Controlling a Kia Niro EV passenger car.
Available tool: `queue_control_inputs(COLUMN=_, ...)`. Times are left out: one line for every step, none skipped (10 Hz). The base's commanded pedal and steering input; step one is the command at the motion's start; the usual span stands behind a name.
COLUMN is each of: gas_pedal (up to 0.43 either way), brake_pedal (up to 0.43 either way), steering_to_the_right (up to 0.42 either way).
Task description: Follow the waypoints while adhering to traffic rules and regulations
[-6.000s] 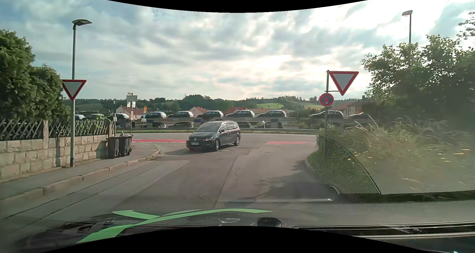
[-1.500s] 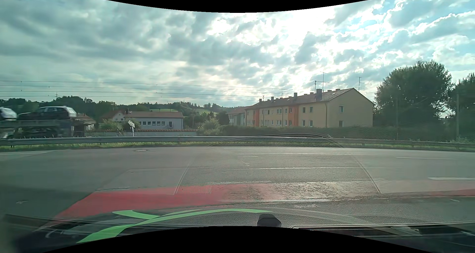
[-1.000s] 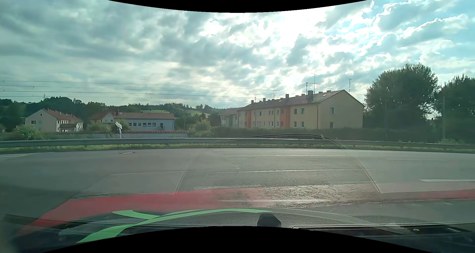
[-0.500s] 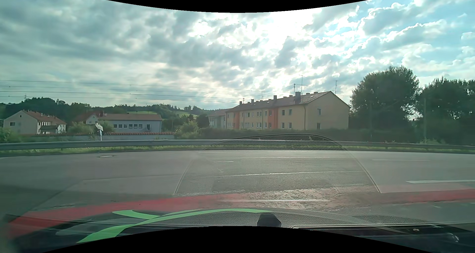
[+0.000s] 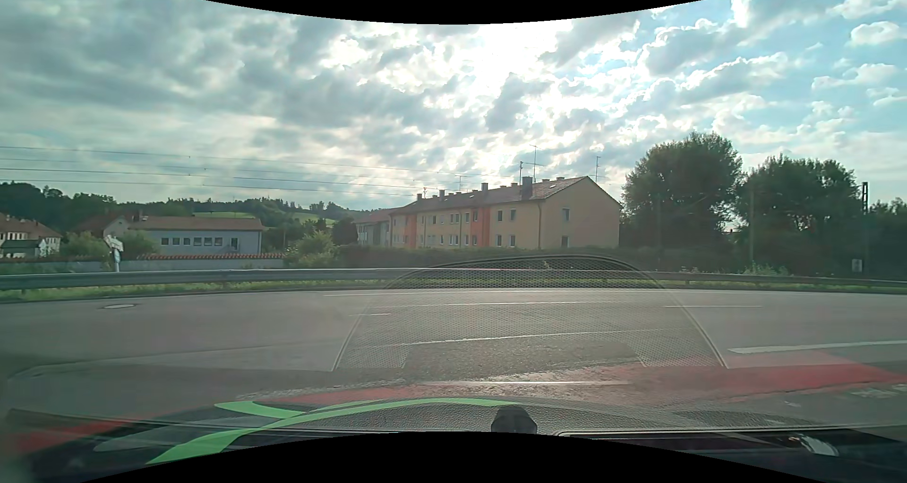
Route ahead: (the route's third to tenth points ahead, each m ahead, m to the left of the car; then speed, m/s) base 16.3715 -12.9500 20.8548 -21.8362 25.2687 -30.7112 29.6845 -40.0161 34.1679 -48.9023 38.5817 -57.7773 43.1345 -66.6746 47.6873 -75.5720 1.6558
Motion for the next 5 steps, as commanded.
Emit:
queue_control_inputs(gas_pedal=0.287, brake_pedal=0.000, steering_to_the_right=0.696)
queue_control_inputs(gas_pedal=0.287, brake_pedal=0.000, steering_to_the_right=0.671)
queue_control_inputs(gas_pedal=0.268, brake_pedal=0.000, steering_to_the_right=0.621)
queue_control_inputs(gas_pedal=0.209, brake_pedal=0.000, steering_to_the_right=0.567)
queue_control_inputs(gas_pedal=0.209, brake_pedal=0.000, steering_to_the_right=0.502)
